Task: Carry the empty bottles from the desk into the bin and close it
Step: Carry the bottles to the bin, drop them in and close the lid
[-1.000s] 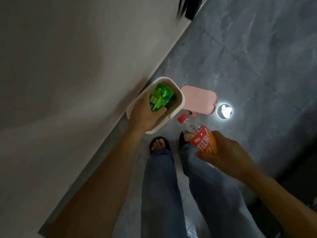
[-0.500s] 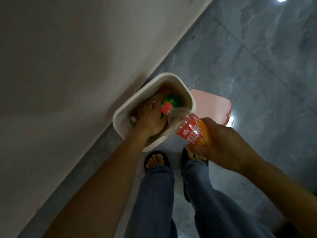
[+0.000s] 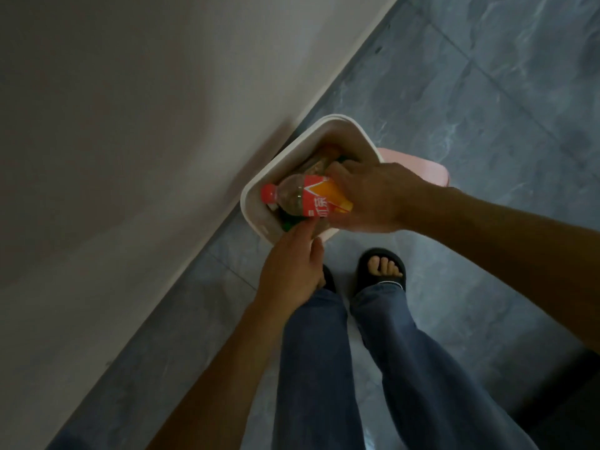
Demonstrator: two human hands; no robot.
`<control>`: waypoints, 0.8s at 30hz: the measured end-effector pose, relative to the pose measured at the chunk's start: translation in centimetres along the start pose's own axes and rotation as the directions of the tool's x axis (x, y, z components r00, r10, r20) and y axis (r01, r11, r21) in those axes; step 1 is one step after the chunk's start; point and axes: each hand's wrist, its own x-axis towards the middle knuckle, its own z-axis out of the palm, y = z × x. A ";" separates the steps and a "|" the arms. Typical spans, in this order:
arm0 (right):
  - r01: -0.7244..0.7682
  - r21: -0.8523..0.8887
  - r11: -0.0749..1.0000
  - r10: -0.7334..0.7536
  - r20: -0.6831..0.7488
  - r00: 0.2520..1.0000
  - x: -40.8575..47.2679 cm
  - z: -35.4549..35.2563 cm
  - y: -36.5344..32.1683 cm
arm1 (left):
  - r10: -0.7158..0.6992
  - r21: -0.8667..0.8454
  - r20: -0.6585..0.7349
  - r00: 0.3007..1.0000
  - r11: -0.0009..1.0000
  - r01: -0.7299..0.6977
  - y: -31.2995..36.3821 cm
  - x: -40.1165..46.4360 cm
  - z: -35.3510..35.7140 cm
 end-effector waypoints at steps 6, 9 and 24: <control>0.143 -0.308 0.940 -0.141 0.029 0.990 5.4 1.2 -0.7 | 0.183 0.214 -0.014 0.983 0.961 -0.176 -0.7 -1.1 2.8; 0.136 -0.370 0.919 -0.151 -0.011 0.989 7.0 2.9 -0.2 | 0.273 0.289 -0.058 0.960 0.925 -0.246 -1.4 -0.6 4.4; 0.113 -0.357 0.927 -0.173 -0.143 0.974 8.5 6.6 1.5 | 0.302 0.326 -0.073 0.950 0.908 -0.264 -2.4 0.7 6.0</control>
